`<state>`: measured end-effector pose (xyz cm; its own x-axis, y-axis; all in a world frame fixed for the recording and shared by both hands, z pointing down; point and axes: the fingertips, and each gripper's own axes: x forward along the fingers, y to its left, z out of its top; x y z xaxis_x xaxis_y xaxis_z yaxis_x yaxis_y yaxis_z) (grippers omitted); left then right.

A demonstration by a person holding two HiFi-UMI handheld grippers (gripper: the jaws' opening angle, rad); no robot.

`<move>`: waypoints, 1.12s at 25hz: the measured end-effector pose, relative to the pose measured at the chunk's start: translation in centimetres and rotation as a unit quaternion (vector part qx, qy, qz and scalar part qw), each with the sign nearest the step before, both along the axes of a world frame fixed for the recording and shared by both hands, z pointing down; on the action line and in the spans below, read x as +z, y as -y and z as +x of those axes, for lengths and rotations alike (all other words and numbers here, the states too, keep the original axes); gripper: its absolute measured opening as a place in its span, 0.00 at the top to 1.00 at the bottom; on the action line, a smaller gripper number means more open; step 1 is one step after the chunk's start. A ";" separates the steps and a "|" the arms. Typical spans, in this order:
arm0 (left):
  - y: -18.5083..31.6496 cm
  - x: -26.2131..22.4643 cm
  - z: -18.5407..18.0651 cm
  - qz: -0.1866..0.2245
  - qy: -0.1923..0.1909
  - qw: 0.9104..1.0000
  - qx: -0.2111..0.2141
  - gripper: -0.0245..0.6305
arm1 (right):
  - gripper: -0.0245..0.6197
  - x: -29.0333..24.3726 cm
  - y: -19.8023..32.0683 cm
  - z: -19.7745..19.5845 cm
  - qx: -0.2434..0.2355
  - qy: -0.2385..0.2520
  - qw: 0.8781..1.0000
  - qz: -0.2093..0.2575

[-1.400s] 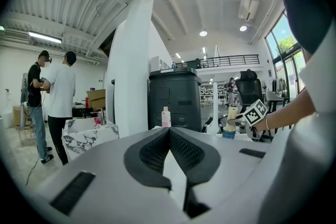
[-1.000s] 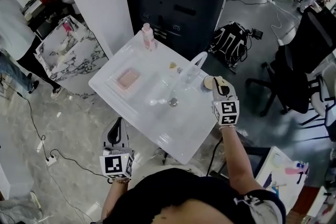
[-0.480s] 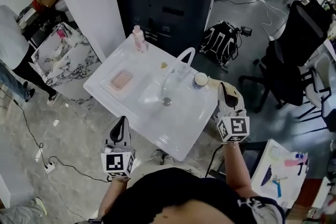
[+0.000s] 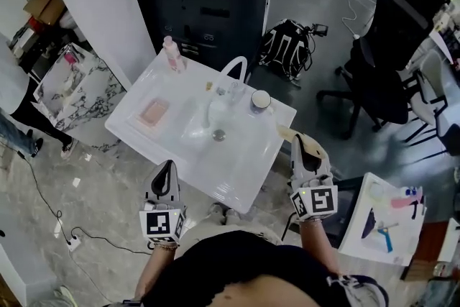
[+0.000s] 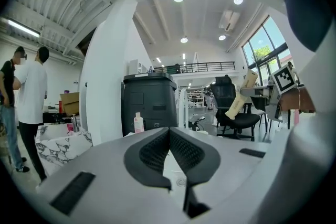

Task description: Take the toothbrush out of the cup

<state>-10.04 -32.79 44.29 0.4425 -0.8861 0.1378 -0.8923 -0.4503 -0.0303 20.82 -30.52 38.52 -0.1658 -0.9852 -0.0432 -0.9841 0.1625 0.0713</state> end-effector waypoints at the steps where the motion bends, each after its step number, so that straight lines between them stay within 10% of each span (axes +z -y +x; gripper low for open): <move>1: 0.0 -0.1 0.3 0.001 0.000 1.000 0.004 0.96 | 0.92 0.2 -0.6 -0.1 0.002 0.003 1.000 -0.002; 28: -1.8 -0.4 0.8 0.012 0.005 1.000 0.023 0.96 | 0.92 5.9 -4.5 -1.6 0.039 0.064 0.994 -0.076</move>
<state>-9.21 -30.98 43.94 0.4814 -0.8681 0.1213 -0.8705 -0.4897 -0.0498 19.23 -26.00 44.39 -0.0918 -0.9917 0.0904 -0.9936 0.0852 -0.0742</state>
